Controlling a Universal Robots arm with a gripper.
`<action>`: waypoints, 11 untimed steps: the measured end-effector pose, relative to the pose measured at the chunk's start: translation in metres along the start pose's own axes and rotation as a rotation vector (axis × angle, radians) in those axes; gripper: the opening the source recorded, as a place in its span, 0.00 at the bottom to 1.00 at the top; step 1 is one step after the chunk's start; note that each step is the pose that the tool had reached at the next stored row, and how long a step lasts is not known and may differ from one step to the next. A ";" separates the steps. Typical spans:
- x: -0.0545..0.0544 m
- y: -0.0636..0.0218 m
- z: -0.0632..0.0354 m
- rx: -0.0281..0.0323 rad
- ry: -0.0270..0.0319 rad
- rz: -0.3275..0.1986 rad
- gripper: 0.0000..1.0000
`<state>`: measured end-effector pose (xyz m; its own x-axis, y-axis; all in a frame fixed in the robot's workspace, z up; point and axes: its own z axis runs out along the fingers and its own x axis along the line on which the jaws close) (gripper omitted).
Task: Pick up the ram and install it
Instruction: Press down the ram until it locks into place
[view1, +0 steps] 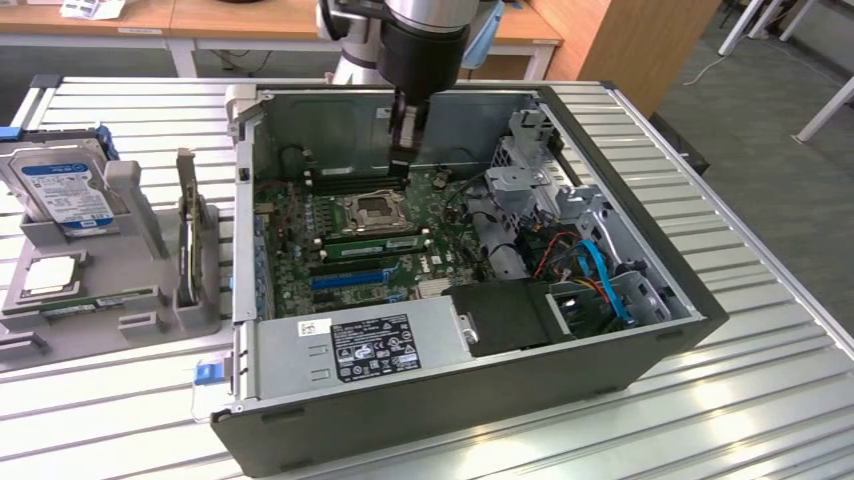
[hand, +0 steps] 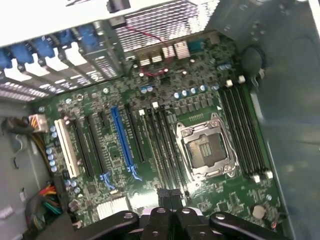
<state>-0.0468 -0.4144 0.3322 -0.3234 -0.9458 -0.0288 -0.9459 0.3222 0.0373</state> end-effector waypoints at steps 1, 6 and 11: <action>0.000 0.0000 0.0000 0.0005 -0.0005 0.017 0.10; 0.000 0.0000 0.0000 0.0030 -0.0038 0.103 0.10; 0.000 0.0000 0.0000 0.0054 -0.0069 0.185 0.10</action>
<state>-0.0468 -0.4144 0.3323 -0.4924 -0.8699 -0.0288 -0.8702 0.4913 0.0373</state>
